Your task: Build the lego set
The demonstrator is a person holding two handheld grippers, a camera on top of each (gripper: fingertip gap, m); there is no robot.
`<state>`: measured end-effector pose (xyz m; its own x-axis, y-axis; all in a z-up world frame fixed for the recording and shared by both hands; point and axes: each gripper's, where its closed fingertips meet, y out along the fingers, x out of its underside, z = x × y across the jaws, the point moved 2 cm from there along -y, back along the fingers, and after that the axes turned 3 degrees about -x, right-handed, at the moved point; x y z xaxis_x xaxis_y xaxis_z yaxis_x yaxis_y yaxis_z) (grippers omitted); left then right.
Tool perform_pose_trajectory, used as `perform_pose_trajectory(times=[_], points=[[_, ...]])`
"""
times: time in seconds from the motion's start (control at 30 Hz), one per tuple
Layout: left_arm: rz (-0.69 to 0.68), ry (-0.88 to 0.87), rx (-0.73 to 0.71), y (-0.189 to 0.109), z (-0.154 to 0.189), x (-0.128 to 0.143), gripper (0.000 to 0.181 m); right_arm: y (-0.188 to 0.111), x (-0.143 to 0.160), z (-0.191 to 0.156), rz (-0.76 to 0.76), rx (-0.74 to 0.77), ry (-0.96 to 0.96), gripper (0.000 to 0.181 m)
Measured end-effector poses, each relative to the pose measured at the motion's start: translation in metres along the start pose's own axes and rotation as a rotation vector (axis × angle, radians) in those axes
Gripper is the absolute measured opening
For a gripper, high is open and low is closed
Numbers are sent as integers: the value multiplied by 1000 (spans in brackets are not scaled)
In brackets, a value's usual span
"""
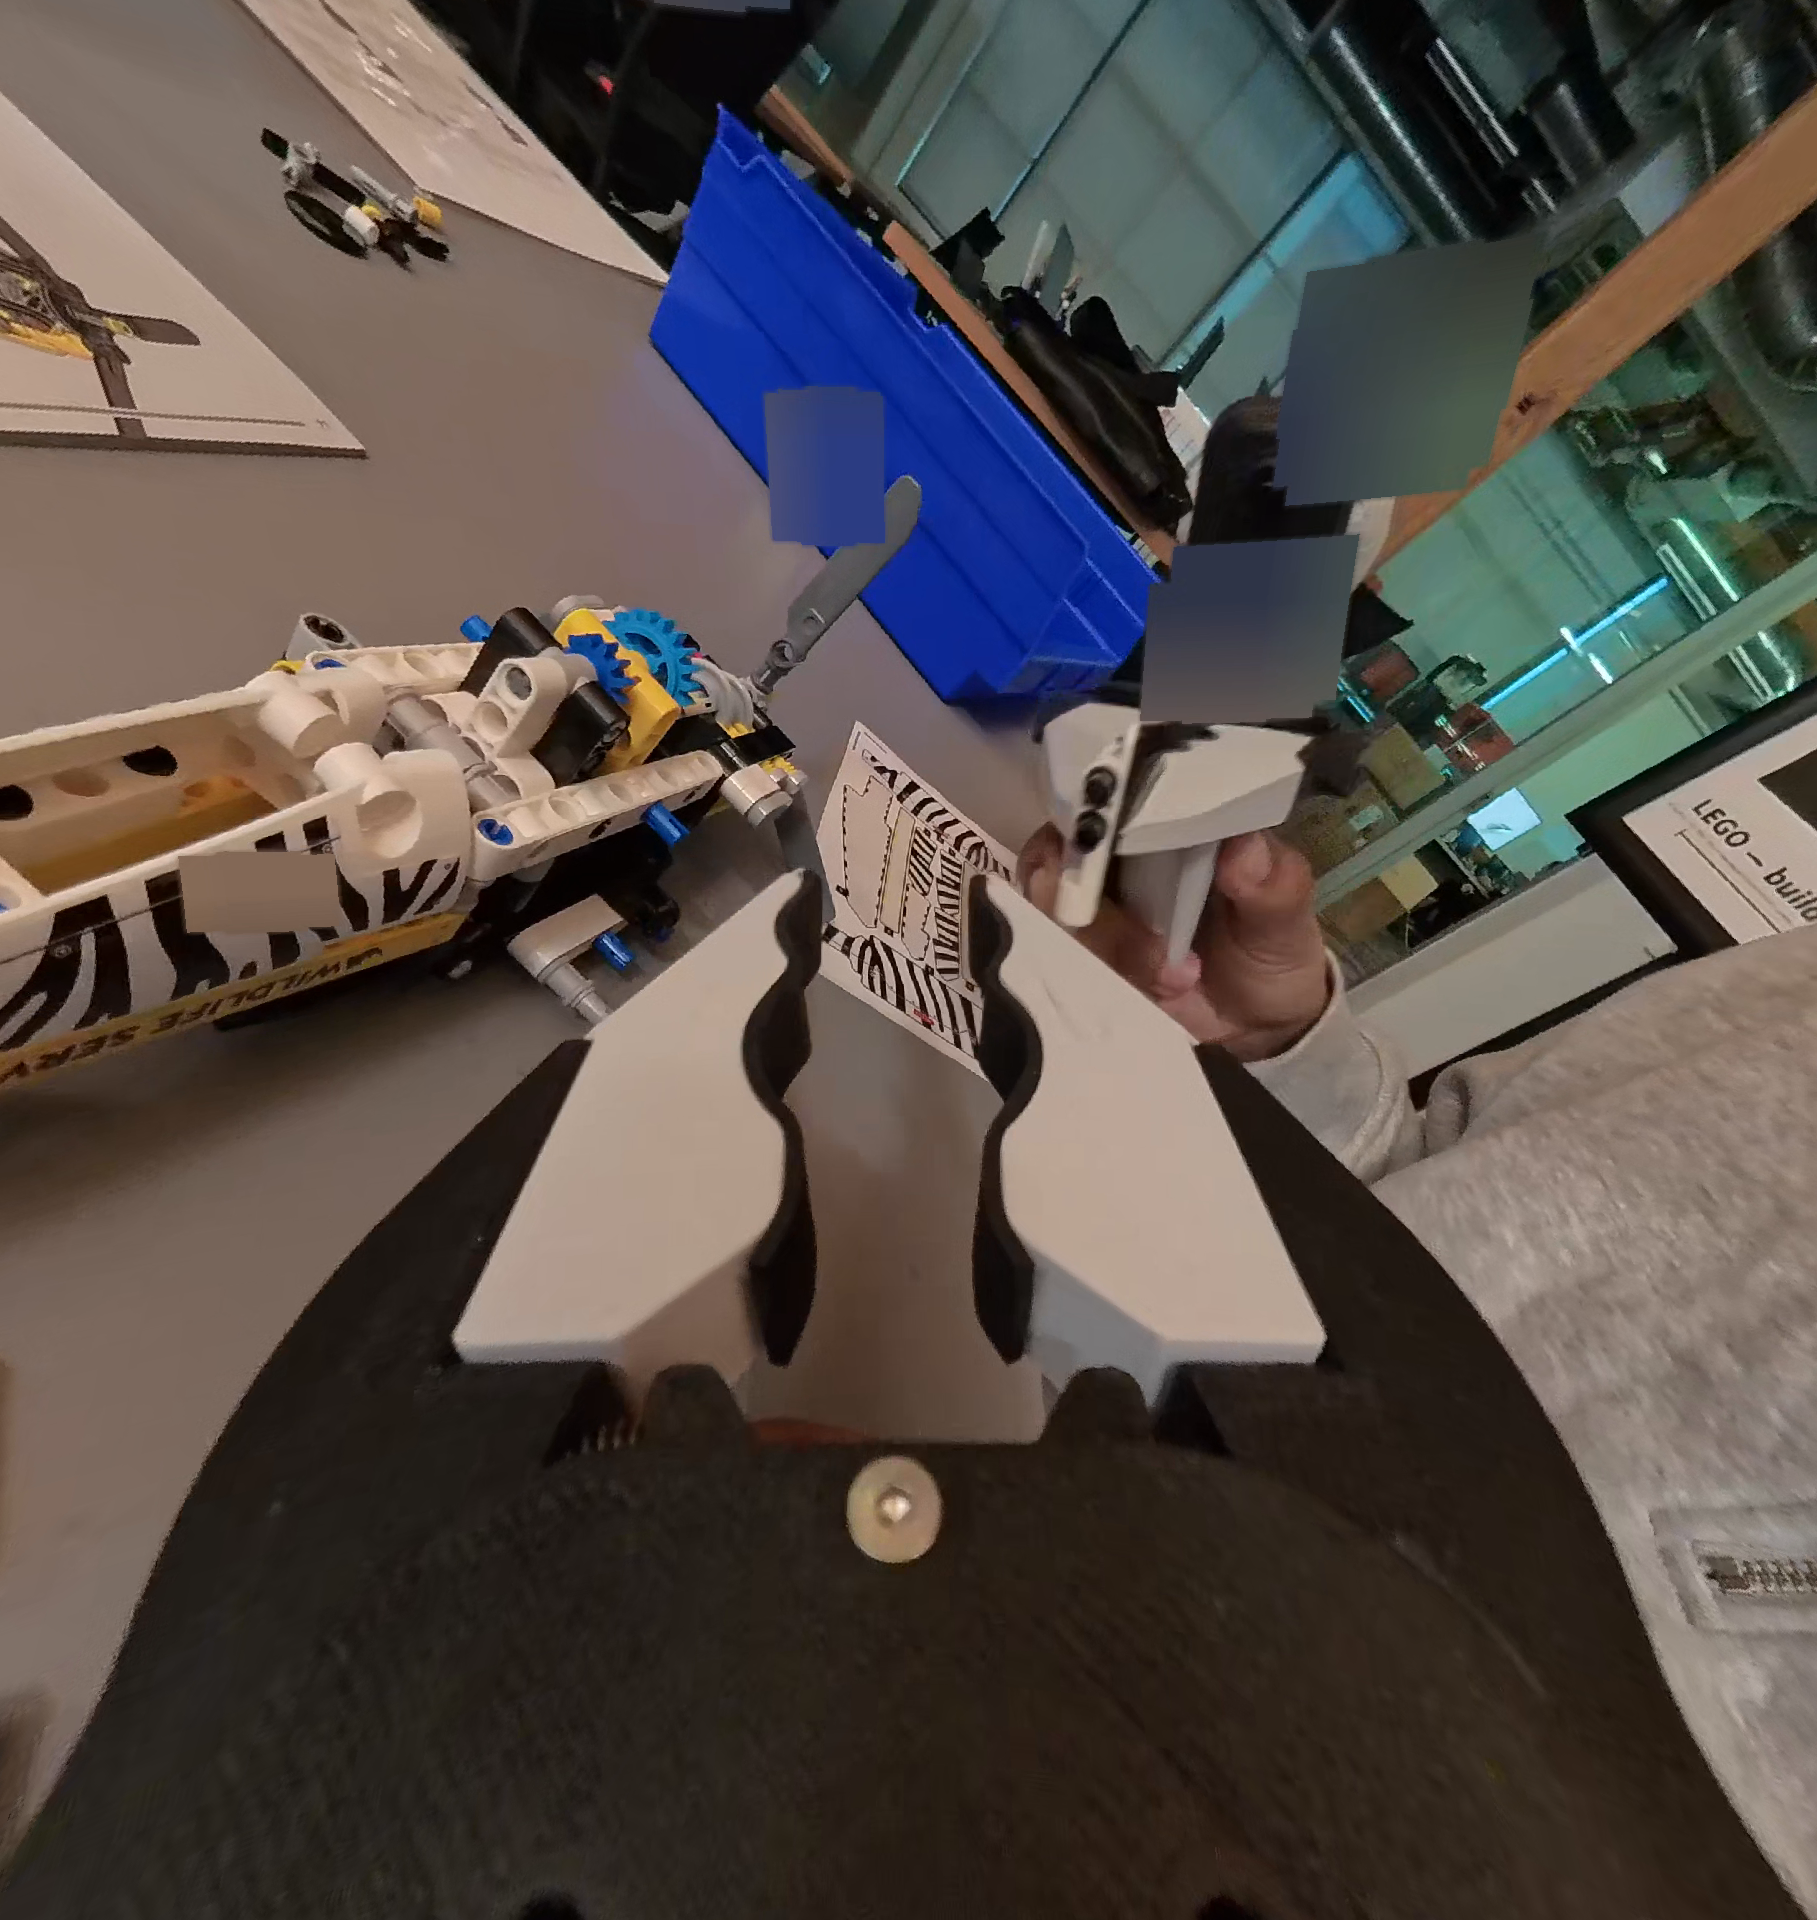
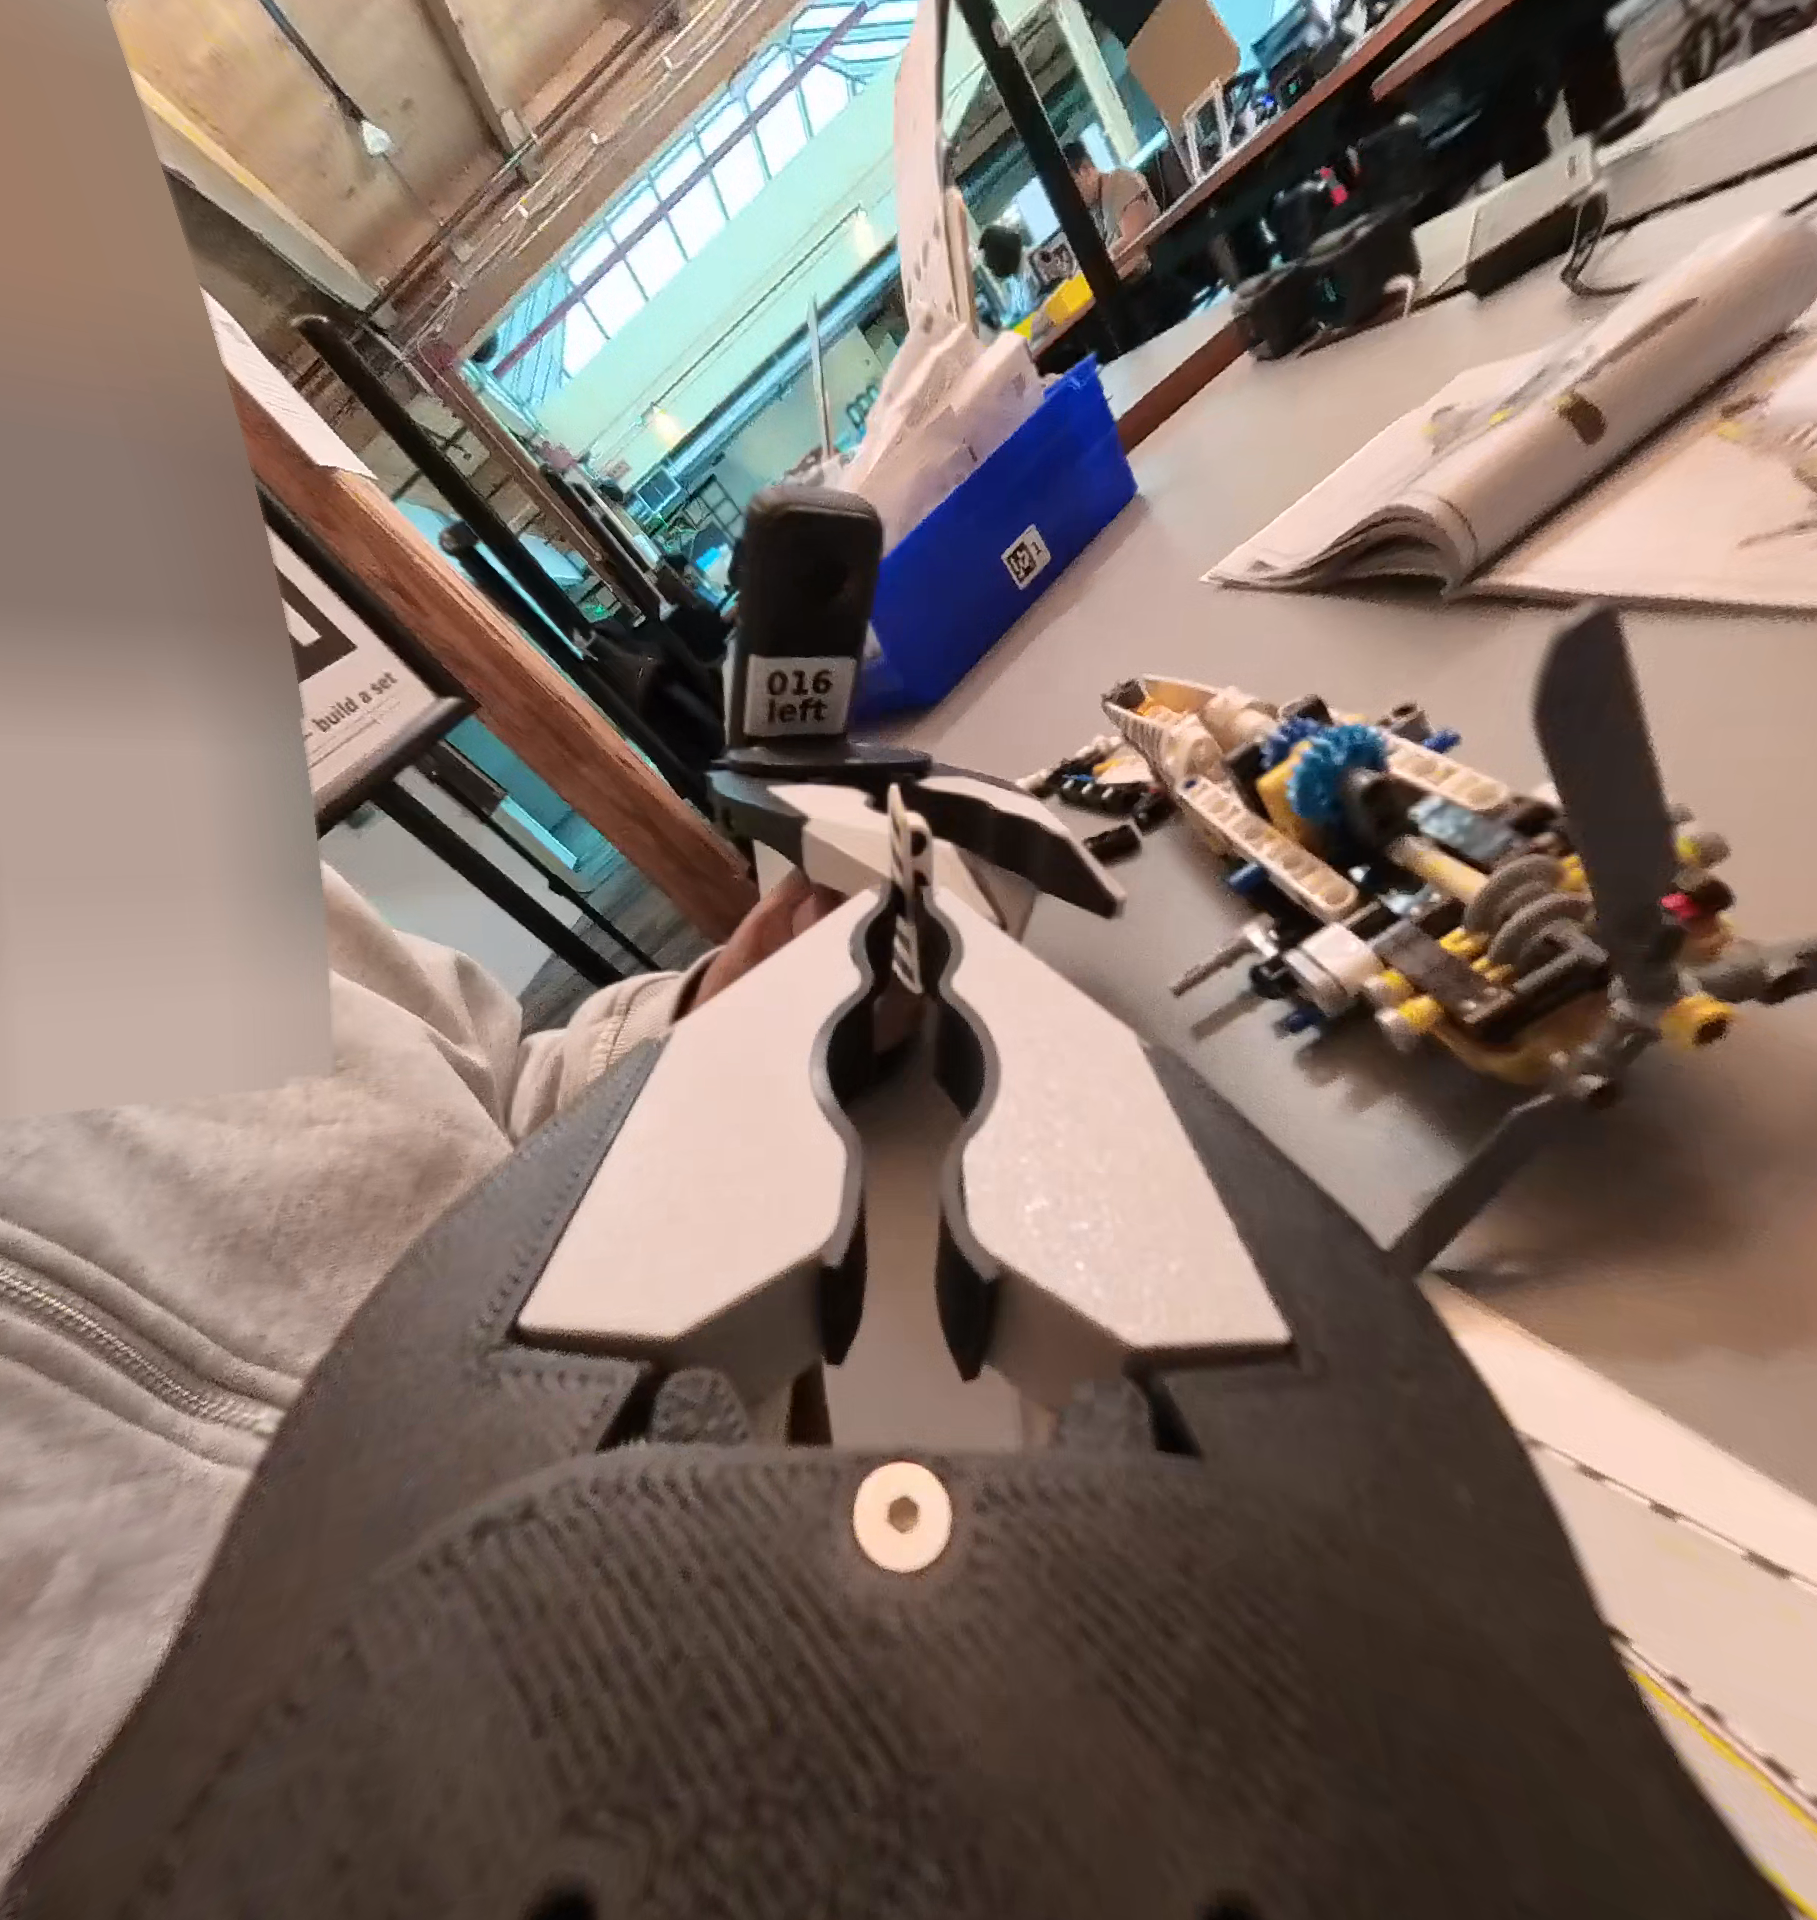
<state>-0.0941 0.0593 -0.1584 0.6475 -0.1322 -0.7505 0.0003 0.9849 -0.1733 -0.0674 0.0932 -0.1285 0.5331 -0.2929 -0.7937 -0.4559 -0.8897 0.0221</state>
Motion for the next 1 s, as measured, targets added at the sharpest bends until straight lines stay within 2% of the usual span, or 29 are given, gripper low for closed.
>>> perform_pose_trajectory(times=[0.1,0.2,0.4,0.6,0.8,1.0], points=[[4,9,3,0,1,0,21,0,8,11,-18,40,-3,1],[27,28,4,-2,3,-3,14,-2,5,11,8,14,26,1],[44,14,12,-4,2,-5,12,-9,1,28,64,-6,204,0],[69,-9,33,-7,2,-8,18,-1,13,31,-32,13,228,1],[60,-16,64,-6,5,-6,21,0,15,27,-48,-25,232,1],[37,-22,114,-4,11,-3,15,3,19,21,-85,-53,215,1]])
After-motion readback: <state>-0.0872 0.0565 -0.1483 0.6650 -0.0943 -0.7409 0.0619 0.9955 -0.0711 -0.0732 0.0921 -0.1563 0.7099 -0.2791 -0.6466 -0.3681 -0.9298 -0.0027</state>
